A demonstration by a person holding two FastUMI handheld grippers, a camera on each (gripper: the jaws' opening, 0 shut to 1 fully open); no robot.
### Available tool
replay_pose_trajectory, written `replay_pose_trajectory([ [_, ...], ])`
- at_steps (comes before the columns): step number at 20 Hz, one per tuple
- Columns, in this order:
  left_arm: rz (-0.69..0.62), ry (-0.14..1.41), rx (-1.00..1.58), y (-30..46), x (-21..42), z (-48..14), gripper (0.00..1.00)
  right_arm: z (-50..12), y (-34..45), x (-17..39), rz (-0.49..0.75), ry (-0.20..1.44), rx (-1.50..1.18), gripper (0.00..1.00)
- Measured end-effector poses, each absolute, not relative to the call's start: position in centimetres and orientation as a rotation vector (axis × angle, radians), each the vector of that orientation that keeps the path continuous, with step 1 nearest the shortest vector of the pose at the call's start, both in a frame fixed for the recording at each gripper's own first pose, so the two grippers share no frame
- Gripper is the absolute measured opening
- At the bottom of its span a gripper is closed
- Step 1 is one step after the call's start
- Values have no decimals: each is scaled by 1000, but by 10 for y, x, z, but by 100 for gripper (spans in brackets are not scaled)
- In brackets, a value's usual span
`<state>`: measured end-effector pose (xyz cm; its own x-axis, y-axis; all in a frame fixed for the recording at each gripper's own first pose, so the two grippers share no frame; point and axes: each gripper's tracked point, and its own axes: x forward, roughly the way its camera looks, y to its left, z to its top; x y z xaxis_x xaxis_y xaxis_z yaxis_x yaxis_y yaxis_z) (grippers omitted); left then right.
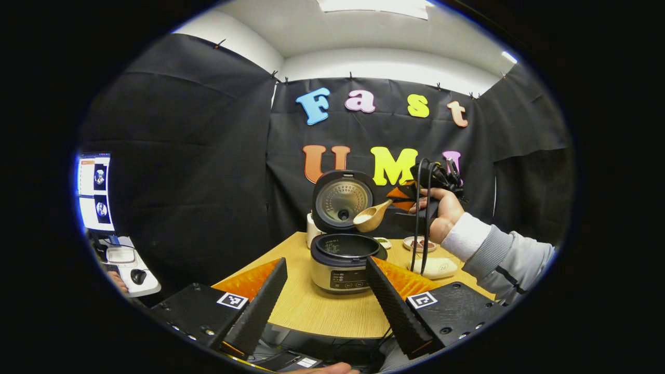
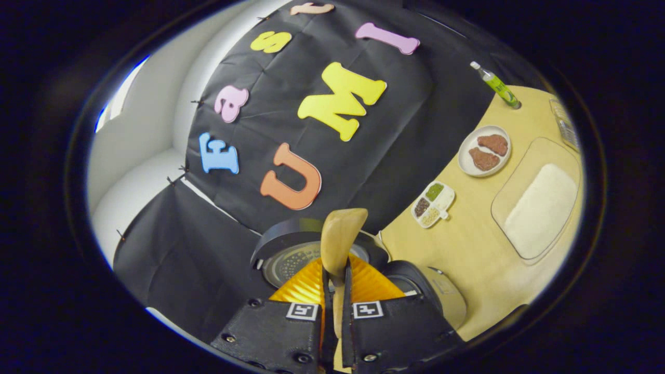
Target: Close the left gripper, press the button to open the rice cooker; take a wooden spoon from the chopstick holder with the right hand, scoop a spoonful of rice and pour it into the rice cooker, then put the wooden spoon back into the chopstick holder.
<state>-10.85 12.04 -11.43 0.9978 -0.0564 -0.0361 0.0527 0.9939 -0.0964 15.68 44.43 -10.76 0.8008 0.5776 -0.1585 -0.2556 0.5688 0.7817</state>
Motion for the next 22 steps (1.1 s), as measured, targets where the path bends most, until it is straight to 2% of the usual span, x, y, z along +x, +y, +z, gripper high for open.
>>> replay_pose_trajectory([
  [6, -64, 52, -107, 120, -107, -119, 96, -106, 459, 166, 520, 343, 642, 11],
  [14, -71, 79, -93, 117, -103, -131, 96, -95, 488, 154, 553, 272, 437, 12],
  [22, -70, 84, -60, 119, -108, -133, 96, -83, 503, 141, 575, 146, 122, 13],
])
